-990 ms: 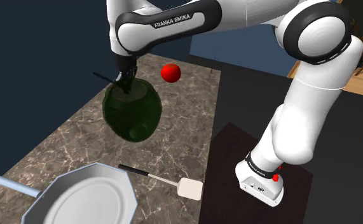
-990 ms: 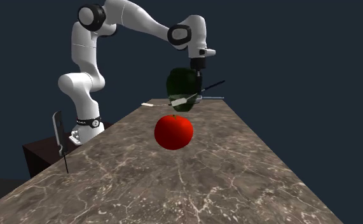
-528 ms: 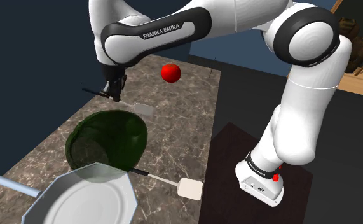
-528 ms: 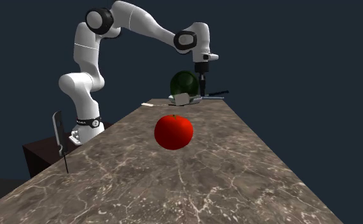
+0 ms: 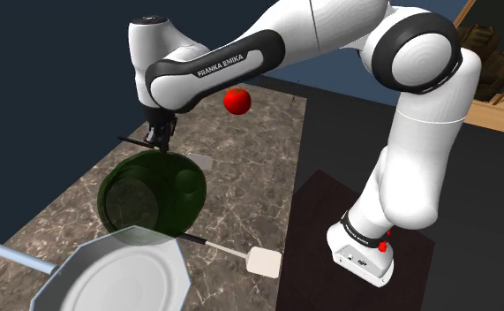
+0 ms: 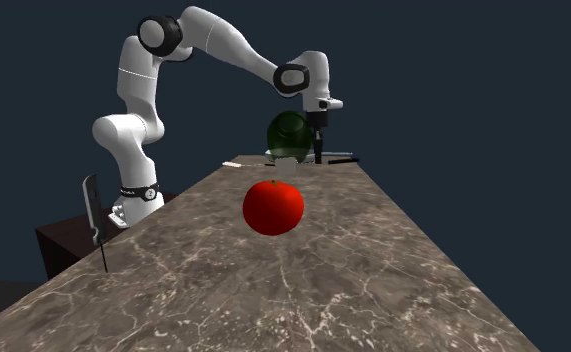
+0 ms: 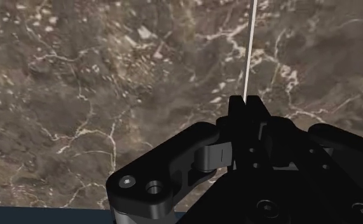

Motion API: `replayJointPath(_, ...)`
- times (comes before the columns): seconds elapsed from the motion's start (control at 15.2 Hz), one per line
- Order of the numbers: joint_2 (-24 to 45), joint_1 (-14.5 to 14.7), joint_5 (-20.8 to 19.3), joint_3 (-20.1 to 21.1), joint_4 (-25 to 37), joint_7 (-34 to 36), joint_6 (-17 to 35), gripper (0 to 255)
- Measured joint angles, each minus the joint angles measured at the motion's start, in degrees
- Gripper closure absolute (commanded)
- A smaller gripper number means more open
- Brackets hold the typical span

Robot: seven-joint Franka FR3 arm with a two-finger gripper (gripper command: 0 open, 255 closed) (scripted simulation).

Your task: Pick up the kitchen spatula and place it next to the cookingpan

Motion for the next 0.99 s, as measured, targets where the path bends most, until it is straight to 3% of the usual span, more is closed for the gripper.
replayJointPath(0.53, 2.4, 0.1, -0.7, -0.3, -2.5, 0.4, 5.1, 255)
replayJointPath(0.92, 2.5, 0.1, -0.7, -0.3, -2.6, 0.4, 5.6, 255)
replayJointPath(0.99, 2.6, 0.1, -0.8, -0.3, -2.5, 0.4, 5.5, 0)
